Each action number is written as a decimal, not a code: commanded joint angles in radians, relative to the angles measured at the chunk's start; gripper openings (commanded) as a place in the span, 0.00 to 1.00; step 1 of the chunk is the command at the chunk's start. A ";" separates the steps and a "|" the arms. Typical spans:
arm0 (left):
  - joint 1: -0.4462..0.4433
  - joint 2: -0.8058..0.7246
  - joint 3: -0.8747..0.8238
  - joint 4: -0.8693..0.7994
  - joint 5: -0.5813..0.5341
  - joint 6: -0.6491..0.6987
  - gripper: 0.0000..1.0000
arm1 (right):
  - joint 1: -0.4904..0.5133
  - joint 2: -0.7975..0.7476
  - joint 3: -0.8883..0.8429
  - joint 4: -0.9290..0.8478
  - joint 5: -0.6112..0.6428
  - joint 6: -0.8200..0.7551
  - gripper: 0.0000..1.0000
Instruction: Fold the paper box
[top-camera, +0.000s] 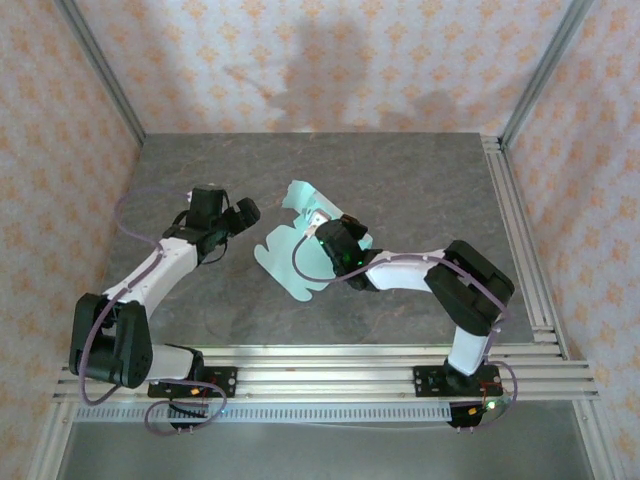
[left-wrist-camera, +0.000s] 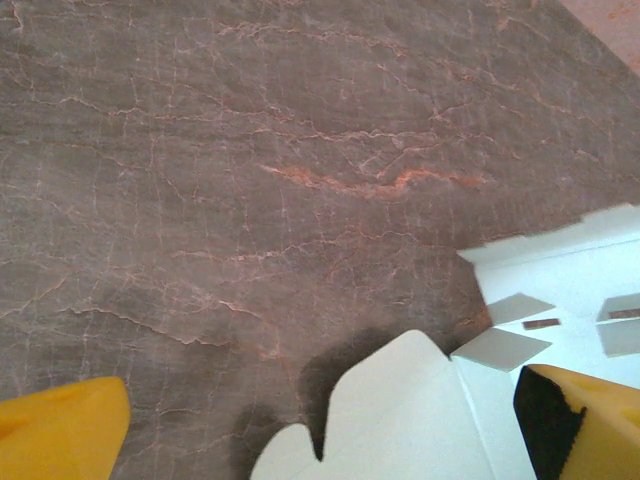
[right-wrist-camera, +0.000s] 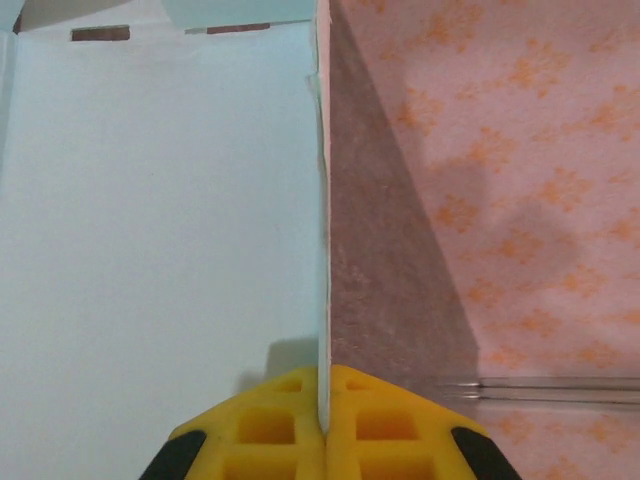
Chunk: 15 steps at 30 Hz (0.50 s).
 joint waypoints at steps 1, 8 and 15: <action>0.009 0.018 0.044 0.039 0.011 -0.015 1.00 | 0.017 0.023 -0.020 0.156 0.099 -0.125 0.00; 0.015 0.050 0.065 0.056 0.021 -0.015 1.00 | 0.035 0.078 -0.046 0.275 0.130 -0.247 0.00; 0.018 0.114 0.123 0.046 0.029 0.064 0.94 | 0.042 0.095 -0.067 0.317 0.124 -0.292 0.00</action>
